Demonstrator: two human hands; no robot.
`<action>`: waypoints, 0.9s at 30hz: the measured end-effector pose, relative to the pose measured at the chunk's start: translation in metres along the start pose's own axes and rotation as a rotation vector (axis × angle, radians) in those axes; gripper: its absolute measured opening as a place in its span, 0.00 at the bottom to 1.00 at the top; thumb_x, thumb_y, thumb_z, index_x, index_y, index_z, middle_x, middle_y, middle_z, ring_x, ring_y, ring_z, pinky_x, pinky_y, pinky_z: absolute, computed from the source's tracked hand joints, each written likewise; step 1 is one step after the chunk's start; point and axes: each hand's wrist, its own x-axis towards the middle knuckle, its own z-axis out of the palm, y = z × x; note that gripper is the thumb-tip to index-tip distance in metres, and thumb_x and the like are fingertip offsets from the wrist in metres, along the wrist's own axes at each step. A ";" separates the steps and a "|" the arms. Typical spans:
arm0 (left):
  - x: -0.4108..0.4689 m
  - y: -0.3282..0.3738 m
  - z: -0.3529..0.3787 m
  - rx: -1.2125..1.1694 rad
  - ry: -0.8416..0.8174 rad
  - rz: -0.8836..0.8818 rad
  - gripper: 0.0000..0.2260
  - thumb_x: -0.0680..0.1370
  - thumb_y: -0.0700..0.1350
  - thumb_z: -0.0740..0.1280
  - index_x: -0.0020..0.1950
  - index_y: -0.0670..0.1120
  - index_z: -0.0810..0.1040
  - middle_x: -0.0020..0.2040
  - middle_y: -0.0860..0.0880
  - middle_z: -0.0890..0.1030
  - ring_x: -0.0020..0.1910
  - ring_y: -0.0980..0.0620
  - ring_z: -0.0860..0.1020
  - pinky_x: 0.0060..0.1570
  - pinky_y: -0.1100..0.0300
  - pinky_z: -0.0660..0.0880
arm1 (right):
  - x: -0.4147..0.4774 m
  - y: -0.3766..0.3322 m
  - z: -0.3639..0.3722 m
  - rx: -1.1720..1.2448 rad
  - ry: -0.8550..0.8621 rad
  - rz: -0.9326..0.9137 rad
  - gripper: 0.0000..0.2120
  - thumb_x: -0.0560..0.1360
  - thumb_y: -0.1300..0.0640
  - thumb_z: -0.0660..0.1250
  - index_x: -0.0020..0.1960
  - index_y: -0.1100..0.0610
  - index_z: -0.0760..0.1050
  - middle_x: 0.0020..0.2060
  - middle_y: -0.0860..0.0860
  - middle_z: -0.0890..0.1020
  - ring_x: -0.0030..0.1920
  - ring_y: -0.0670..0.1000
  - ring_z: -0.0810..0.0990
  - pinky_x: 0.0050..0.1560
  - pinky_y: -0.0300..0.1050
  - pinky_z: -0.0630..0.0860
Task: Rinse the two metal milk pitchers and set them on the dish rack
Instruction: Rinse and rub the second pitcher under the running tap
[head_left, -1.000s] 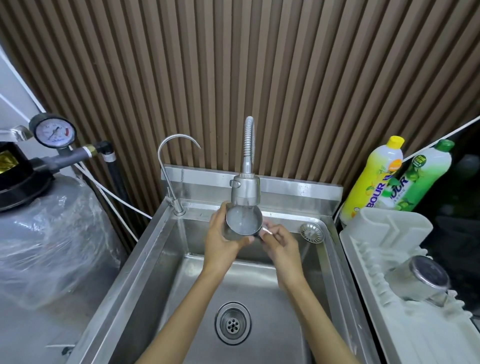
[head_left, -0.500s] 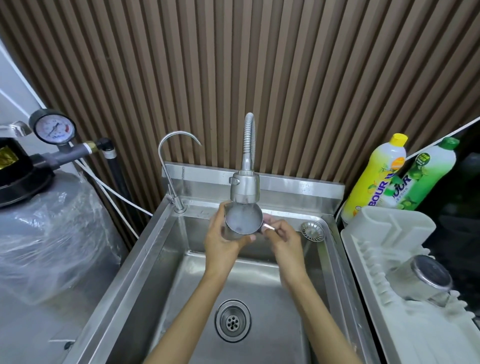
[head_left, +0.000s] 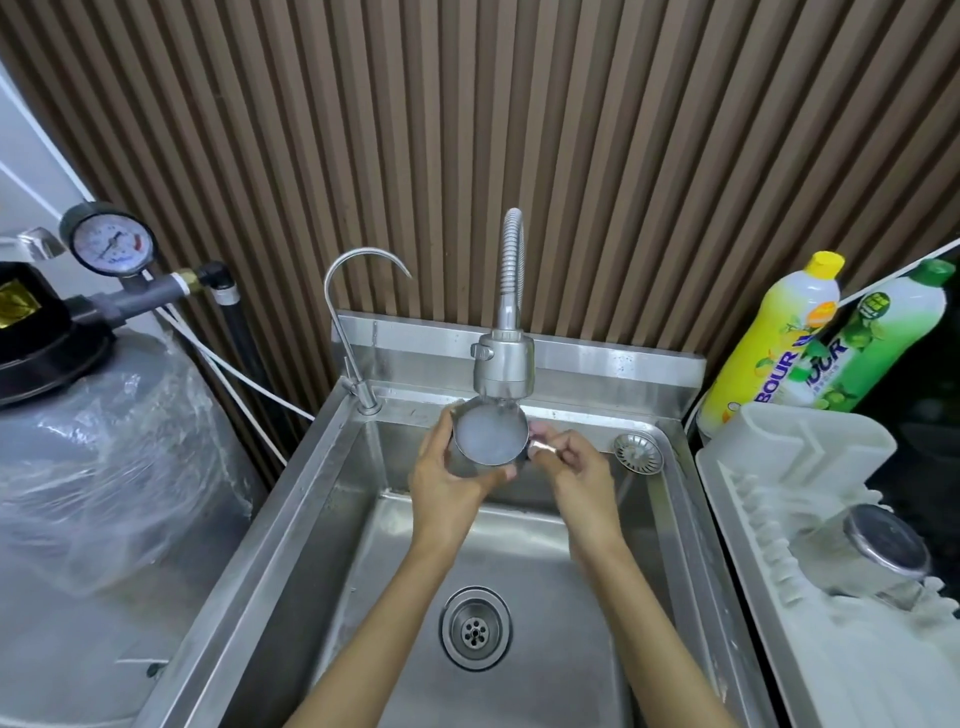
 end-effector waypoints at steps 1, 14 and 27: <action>0.001 0.004 -0.002 0.045 -0.001 0.058 0.39 0.55 0.44 0.80 0.65 0.51 0.73 0.59 0.52 0.75 0.59 0.56 0.74 0.56 0.74 0.68 | 0.000 0.005 -0.001 0.126 -0.046 0.086 0.12 0.73 0.67 0.63 0.33 0.58 0.68 0.47 0.49 0.82 0.51 0.49 0.80 0.58 0.43 0.74; 0.001 0.003 -0.001 -0.142 -0.119 -0.137 0.23 0.62 0.39 0.78 0.52 0.57 0.77 0.51 0.54 0.84 0.51 0.57 0.80 0.47 0.73 0.74 | 0.007 -0.019 -0.003 -0.396 0.069 -0.145 0.14 0.71 0.62 0.67 0.31 0.51 0.69 0.44 0.52 0.84 0.44 0.52 0.81 0.48 0.43 0.76; 0.024 -0.015 -0.059 0.202 -0.391 -0.340 0.30 0.68 0.32 0.65 0.70 0.46 0.68 0.70 0.47 0.70 0.70 0.49 0.67 0.71 0.49 0.62 | 0.020 0.010 -0.008 -0.572 -0.259 -0.439 0.05 0.73 0.60 0.67 0.48 0.55 0.79 0.43 0.47 0.83 0.40 0.42 0.80 0.46 0.27 0.72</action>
